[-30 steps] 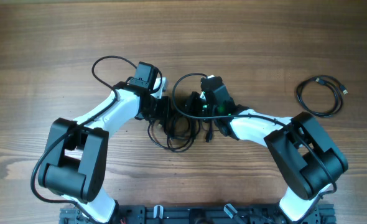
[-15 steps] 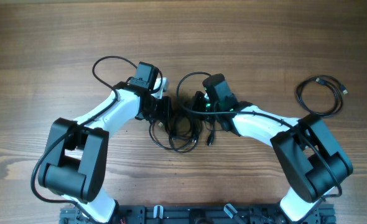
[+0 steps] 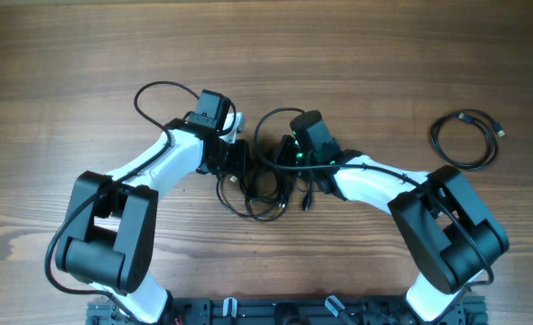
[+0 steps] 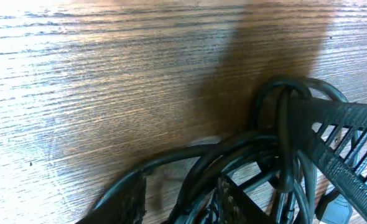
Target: Untangle cables
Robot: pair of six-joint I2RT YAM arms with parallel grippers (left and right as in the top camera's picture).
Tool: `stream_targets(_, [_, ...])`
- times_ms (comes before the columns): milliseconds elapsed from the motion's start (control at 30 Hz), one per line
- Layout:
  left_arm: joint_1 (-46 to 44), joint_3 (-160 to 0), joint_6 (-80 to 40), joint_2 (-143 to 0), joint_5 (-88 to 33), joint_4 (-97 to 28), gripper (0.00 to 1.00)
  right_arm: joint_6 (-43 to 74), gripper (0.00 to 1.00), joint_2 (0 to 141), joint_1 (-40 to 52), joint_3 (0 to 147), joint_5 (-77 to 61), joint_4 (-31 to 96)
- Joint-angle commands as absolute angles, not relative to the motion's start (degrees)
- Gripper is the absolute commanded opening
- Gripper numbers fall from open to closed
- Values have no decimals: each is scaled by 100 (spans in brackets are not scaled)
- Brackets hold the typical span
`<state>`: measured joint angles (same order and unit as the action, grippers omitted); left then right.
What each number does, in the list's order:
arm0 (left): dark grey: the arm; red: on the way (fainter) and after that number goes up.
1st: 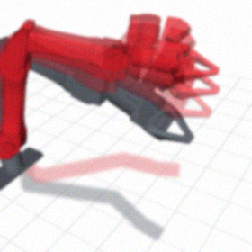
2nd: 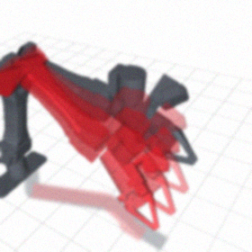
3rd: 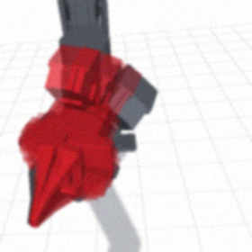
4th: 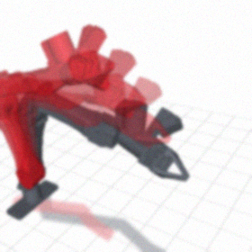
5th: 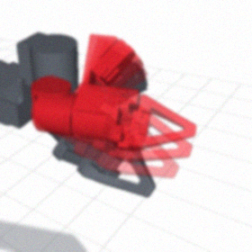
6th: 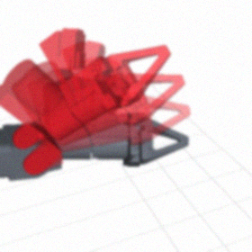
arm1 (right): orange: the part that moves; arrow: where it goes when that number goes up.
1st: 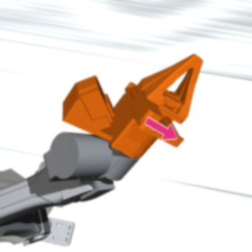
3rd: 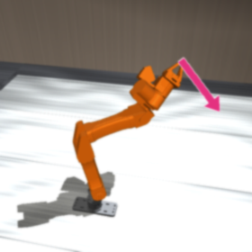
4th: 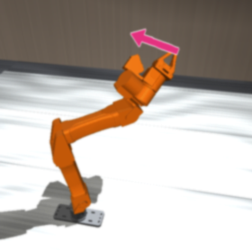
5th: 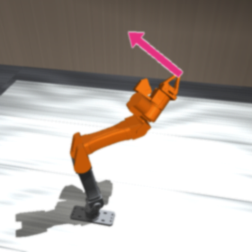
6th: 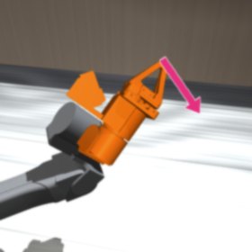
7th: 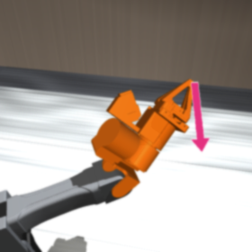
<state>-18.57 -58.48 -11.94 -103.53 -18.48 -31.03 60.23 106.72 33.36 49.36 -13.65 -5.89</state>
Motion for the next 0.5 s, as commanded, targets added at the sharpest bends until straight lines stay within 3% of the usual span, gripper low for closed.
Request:
stream_targets(0, [-1822, -5872, -1247, -10449, -1837, -3100, 39, 6018, 10, 11037, 3503, 4713, -1157, -517])
stream_targets(100, [-1822, -5872, -1247, -10449, -1837, -3103, 39, 6010, 10, 11085, 3518, 4713, -1155, -626])
stream_targets(167, [-1822, -5872, -1245, -10449, -1835, -3103, 38, 5996, 4, 11080, 3483, 4713, -1212, -679])
stream_targets(367, [-1793, -5894, -1247, -10394, -1929, -3116, 36, 5231, 4, 11078, 3105, 4713, -2803, -812])
stream_targets(467, [-1649, -6062, -1247, -10051, -2322, -3275, 41, 4696, 4, 11078, 2991, 4713, -3216, -943])
